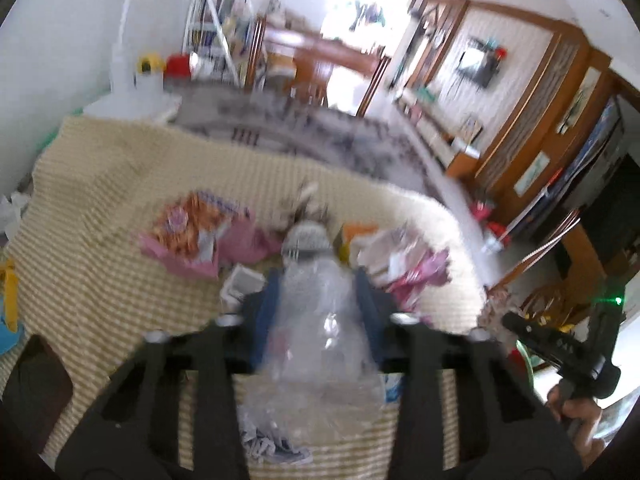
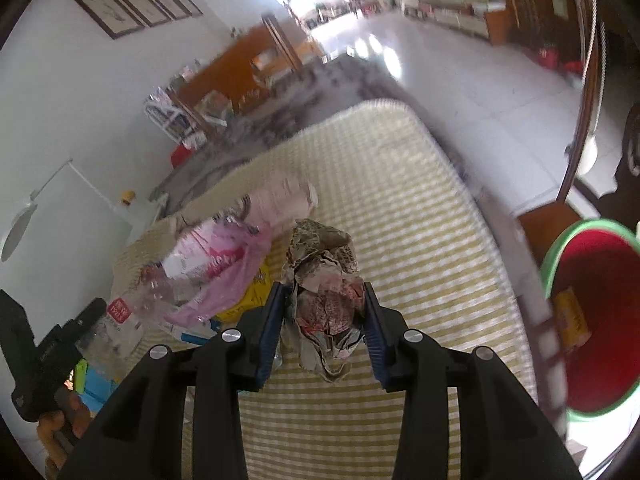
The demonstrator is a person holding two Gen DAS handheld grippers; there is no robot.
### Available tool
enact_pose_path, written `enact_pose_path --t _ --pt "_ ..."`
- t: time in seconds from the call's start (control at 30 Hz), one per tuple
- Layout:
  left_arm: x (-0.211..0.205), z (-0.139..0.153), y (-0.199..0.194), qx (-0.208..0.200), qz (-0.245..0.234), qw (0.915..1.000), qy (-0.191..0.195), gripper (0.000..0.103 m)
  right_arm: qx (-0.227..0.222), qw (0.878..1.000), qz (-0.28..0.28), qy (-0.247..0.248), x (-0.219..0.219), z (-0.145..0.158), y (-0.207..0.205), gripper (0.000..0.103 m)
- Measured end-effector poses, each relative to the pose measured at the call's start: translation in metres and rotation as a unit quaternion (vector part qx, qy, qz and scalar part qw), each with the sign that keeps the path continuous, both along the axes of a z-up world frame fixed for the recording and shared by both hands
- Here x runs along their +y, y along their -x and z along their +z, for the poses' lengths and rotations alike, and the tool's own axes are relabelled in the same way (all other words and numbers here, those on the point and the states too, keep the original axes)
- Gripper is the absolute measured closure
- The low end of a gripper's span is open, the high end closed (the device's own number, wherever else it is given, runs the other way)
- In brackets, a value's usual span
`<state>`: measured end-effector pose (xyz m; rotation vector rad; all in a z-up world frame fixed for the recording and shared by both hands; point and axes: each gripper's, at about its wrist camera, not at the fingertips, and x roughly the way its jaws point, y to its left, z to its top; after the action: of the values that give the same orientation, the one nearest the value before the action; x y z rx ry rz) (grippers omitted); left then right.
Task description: Collect trash
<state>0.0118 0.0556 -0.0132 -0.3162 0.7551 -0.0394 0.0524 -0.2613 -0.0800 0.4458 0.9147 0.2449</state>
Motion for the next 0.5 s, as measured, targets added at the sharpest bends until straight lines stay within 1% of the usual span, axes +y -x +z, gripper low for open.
enact_pose_path --t 0.07,0.1,0.17,0.23,0.27,0.3,0.37,0.43,0.47,0.5 --pt "-0.001 0.005 0.002 -0.014 -0.001 0.9999 0.003 0.103 -0.019 1.0 -0.01 0.004 -0.005 0.008 0.011 0.066" --pt "-0.002 0.006 0.001 -0.014 -0.004 0.9999 0.005 0.103 -0.027 0.999 -0.015 0.005 -0.008 0.01 0.017 0.066" --pt "-0.003 0.004 -0.002 -0.002 -0.01 0.9999 0.014 0.103 -0.03 0.999 -0.023 0.003 -0.012 0.009 0.025 0.066" --pt "-0.002 0.001 -0.004 0.01 -0.008 0.9997 0.022 0.102 -0.023 0.999 -0.027 -0.006 -0.016 0.007 0.028 0.066" --pt "-0.001 -0.002 -0.007 0.022 -0.006 0.9994 0.024 0.092 -0.018 0.999 -0.029 -0.009 -0.018 0.005 0.029 0.066" --pt "-0.002 -0.007 -0.007 0.033 -0.005 0.9991 0.027 0.071 -0.013 0.999 -0.031 -0.01 -0.02 0.002 0.03 0.066" --pt "0.001 -0.016 -0.013 0.061 0.003 0.9976 0.031 0.05 -0.008 0.999 -0.032 -0.013 -0.023 0.0 0.03 0.066" --pt "-0.002 -0.021 -0.014 0.076 0.0 0.9966 0.031 0.049 -0.007 0.999 -0.033 -0.015 -0.025 -0.001 0.031 0.066" --pt "-0.004 -0.022 -0.014 0.08 -0.005 0.9964 0.028 0.048 -0.006 0.999 -0.032 -0.016 -0.024 -0.001 0.031 0.066" --pt "-0.009 -0.023 -0.013 0.085 -0.014 0.996 0.025 0.043 -0.004 0.999 -0.031 -0.017 -0.024 -0.002 0.031 0.066"
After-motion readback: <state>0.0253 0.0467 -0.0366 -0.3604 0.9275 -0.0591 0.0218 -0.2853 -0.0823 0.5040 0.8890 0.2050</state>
